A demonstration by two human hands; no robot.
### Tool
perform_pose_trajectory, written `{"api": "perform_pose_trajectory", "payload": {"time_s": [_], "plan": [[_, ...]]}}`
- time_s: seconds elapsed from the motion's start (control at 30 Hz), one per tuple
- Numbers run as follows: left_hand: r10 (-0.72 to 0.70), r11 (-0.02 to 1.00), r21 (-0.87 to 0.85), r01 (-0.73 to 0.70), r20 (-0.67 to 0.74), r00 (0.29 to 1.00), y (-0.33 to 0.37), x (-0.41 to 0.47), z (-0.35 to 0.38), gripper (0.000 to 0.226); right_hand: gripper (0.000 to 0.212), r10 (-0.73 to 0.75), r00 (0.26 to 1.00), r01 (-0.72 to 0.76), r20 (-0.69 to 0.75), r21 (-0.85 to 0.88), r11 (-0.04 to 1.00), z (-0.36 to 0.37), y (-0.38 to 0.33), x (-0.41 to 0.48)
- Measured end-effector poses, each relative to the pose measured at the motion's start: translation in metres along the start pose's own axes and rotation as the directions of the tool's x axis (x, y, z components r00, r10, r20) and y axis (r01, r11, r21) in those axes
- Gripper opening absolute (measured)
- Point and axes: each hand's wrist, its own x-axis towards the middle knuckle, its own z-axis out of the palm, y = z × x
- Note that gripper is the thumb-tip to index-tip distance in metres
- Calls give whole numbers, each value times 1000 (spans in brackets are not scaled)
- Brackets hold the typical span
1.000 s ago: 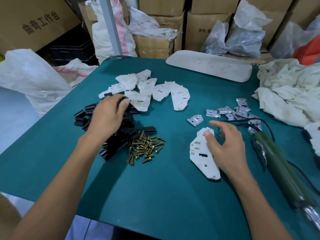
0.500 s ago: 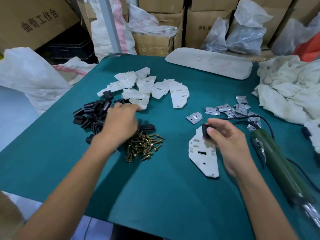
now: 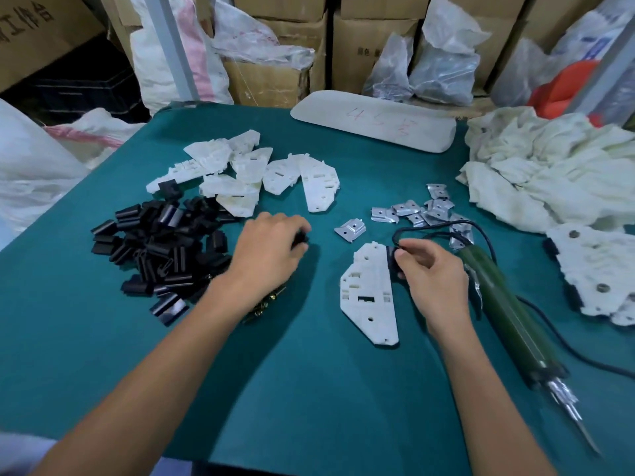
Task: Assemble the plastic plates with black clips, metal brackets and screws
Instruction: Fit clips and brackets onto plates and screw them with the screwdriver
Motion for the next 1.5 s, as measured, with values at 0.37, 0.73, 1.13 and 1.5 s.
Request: {"api": "perform_pose_trajectory", "payload": {"time_s": [0.37, 0.73, 1.13, 1.5], "plan": [[-113, 978, -172, 120, 51, 992, 78, -17, 53, 53, 11, 63, 997, -59, 54, -81, 995, 1, 7, 3], [-58, 480, -851, 214, 212, 976, 76, -42, 56, 21, 22, 222, 952, -289, 212, 379, 879, 5, -2, 2], [-137, 475, -851, 223, 179, 974, 72, -39, 64, 20, 15, 32, 996, -43, 80, 131, 990, 14, -1, -8], [-162, 438, -862, 254, 203, 966, 72, -39, 59, 22, 15, 44, 993, -57, 108, 127, 990, 12, -7, -12]]}}
